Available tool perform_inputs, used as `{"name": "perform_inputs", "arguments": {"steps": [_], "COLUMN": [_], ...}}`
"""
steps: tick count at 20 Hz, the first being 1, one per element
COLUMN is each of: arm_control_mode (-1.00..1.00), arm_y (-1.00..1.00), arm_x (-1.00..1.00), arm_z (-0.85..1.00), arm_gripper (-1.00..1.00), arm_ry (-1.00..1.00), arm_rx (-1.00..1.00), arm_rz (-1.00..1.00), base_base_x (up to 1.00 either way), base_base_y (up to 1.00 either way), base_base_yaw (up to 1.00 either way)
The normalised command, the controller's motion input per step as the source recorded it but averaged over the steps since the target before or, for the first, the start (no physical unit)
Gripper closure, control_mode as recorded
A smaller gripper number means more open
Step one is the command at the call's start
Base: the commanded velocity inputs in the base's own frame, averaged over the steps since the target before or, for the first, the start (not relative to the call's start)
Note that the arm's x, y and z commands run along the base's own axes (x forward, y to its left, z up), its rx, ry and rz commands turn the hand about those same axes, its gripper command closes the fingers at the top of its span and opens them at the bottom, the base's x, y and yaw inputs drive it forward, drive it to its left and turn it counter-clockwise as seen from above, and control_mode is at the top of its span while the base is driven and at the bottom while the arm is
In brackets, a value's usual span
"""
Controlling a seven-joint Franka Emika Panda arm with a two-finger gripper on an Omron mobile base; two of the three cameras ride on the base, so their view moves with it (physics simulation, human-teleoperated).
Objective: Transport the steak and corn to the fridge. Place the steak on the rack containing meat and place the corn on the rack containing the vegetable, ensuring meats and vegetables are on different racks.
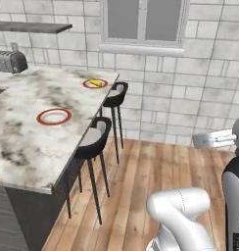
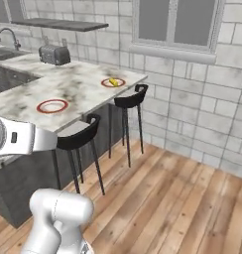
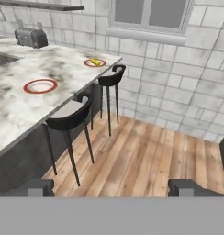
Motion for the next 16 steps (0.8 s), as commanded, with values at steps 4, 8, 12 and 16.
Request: {"name": "perform_inputs", "arguments": {"steps": [4, 8, 12, 16], "arm_control_mode": [1.00, 1.00, 1.00, 1.00], "arm_y": [0.00, 0.00, 0.00, 0.00], "arm_x": [0.00, 0.00, 0.00, 0.00], "arm_z": [0.00, 0.00, 0.00, 0.00], "arm_gripper": [-1.00, -1.00, -1.00, -1.00], "arm_ry": [0.00, 0.00, 0.00, 0.00], "arm_rx": [0.00, 0.00, 0.00, 0.00], "arm_rz": [0.00, 0.00, 0.00, 0.00], "base_base_x": [0.57, 0.41, 0.30, 0.18], "base_base_y": [-0.64, -0.75, -0.99, -1.00], "base_base_yaw": [0.67, 0.65, 0.49, 0.42]}}
